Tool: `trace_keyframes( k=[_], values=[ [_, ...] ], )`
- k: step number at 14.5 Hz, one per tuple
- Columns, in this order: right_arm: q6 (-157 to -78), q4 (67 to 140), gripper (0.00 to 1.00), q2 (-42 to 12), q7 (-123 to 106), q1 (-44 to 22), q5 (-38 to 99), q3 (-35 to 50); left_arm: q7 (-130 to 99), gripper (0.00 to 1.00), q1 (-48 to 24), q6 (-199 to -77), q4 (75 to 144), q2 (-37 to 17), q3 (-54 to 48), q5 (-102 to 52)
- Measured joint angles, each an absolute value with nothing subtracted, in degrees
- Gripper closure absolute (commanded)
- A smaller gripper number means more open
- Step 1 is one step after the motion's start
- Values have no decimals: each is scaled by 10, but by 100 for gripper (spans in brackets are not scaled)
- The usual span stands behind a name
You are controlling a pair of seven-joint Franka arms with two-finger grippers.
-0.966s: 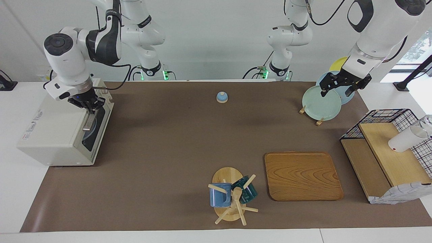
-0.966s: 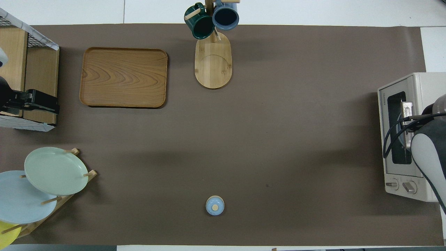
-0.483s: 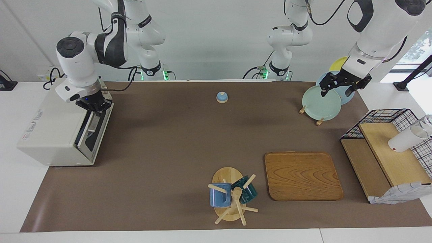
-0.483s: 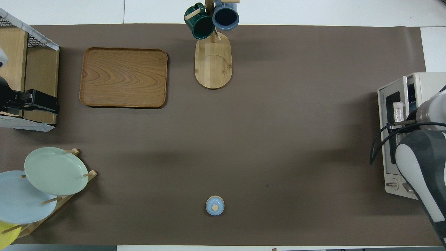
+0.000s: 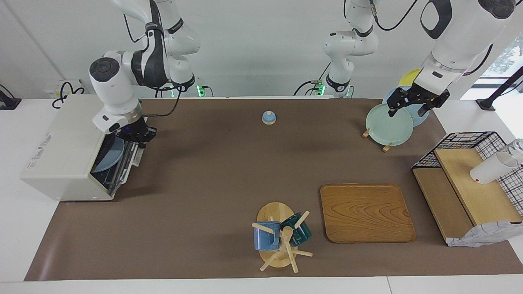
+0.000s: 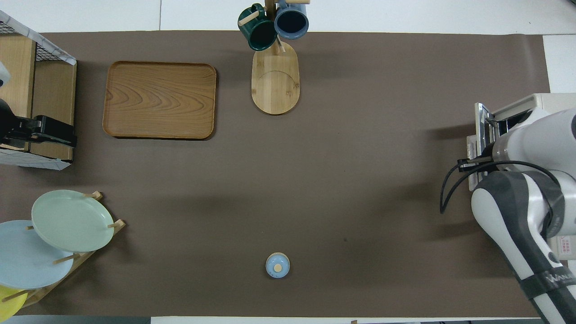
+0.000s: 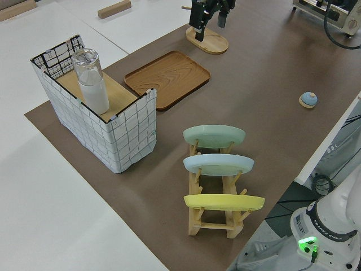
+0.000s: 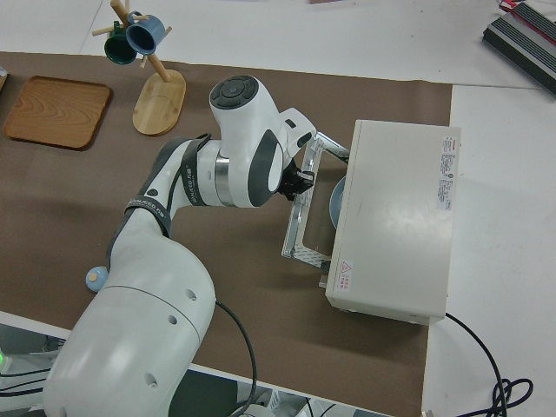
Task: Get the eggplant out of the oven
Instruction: 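Pull the oven door down toward the robot with the right gripper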
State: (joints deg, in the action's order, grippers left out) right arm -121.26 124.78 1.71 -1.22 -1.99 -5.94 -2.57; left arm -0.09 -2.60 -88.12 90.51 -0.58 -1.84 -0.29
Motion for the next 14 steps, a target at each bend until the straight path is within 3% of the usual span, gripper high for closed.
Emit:
trace_keyframes(
  k=[7, 12, 13, 14],
  values=[
    [-1310, 1266, 100, -78, 17, -34, -14, -21, -1, 0, -26, -881, 905, -6, -18, -3],
    [-1317, 1256, 100, -95, 34, -40, -11, -25, -1, 0, -26, -881, 905, -6, -18, -3],
    [-1309, 1245, 95, -94, 34, -44, -11, -29, -1, 0, -26, -881, 905, -6, -18, -3],
    [-1291, 1228, 65, -94, 34, -48, -11, -31, -1, 0, -26, -881, 905, -6, -18, -3]
  ],
)
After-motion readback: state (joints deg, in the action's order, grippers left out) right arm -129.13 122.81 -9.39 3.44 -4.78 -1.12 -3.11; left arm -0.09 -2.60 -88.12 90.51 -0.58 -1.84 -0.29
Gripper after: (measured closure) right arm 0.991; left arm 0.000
